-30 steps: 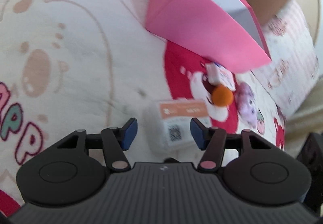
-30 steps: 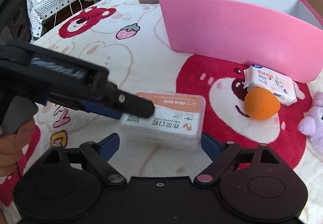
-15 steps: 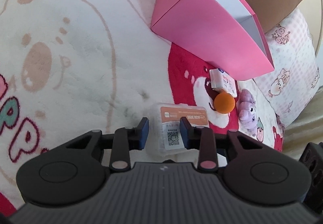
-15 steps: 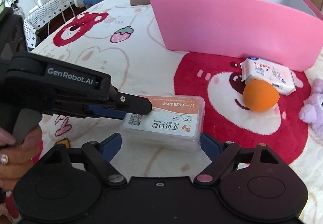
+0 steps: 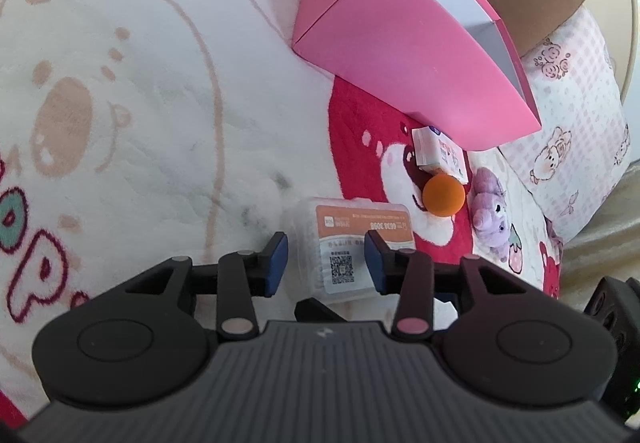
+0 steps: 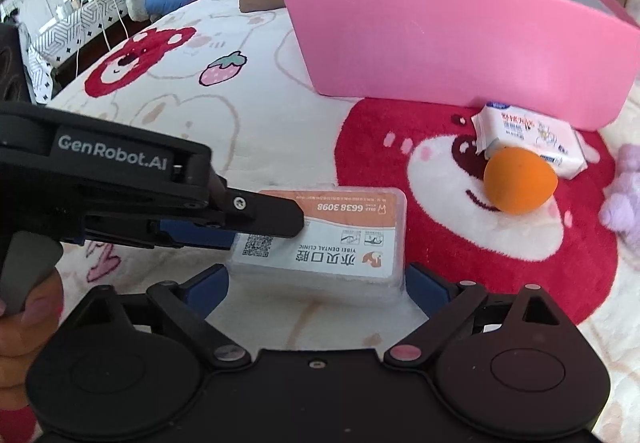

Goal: Organize objects
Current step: 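Lift the floss box with the right tool toward the pink box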

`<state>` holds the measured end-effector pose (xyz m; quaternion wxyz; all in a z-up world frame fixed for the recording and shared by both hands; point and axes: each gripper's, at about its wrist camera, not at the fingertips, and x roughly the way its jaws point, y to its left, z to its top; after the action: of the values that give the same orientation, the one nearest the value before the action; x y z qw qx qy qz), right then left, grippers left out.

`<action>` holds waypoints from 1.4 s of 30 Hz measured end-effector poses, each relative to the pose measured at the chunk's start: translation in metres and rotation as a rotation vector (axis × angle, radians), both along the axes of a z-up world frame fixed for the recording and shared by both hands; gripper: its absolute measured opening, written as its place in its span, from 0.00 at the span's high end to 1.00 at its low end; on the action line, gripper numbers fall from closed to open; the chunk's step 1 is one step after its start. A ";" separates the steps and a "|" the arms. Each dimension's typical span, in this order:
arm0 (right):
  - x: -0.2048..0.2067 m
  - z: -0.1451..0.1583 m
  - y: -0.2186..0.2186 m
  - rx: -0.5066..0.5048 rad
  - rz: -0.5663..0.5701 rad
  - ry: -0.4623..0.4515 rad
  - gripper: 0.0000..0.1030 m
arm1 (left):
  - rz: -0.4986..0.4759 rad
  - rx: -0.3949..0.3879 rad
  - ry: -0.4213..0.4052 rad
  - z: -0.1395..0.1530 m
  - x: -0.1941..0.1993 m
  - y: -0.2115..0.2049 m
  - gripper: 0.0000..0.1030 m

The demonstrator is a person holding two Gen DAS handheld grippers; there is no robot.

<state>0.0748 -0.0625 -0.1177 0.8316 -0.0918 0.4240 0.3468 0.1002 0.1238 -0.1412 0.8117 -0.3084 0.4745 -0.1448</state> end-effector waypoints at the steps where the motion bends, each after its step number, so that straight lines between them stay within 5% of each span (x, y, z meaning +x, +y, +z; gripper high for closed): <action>1: 0.000 0.002 -0.002 0.022 -0.009 0.005 0.08 | -0.020 0.018 -0.016 0.003 0.000 -0.002 0.60; 5: 0.001 0.004 -0.017 0.103 -0.020 0.058 0.10 | -0.087 0.144 -0.094 0.021 -0.011 -0.018 0.60; 9: -0.008 0.008 -0.020 0.070 -0.013 0.029 0.10 | -0.127 0.203 -0.120 0.029 -0.018 -0.034 0.59; 17: -0.024 0.022 -0.027 0.021 0.001 -0.039 0.10 | -0.135 0.123 -0.061 0.033 -0.020 -0.029 0.59; 23: -0.042 0.041 -0.018 -0.086 0.030 -0.187 0.10 | -0.154 0.018 -0.037 0.042 -0.013 -0.017 0.59; 42: -0.032 0.111 -0.032 0.028 0.050 -0.142 0.14 | -0.142 0.021 -0.088 0.107 -0.026 -0.009 0.59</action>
<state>0.0425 -0.0946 -0.0070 0.8518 -0.1150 0.3567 0.3660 0.0745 0.1150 -0.0339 0.8226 -0.2589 0.4605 -0.2104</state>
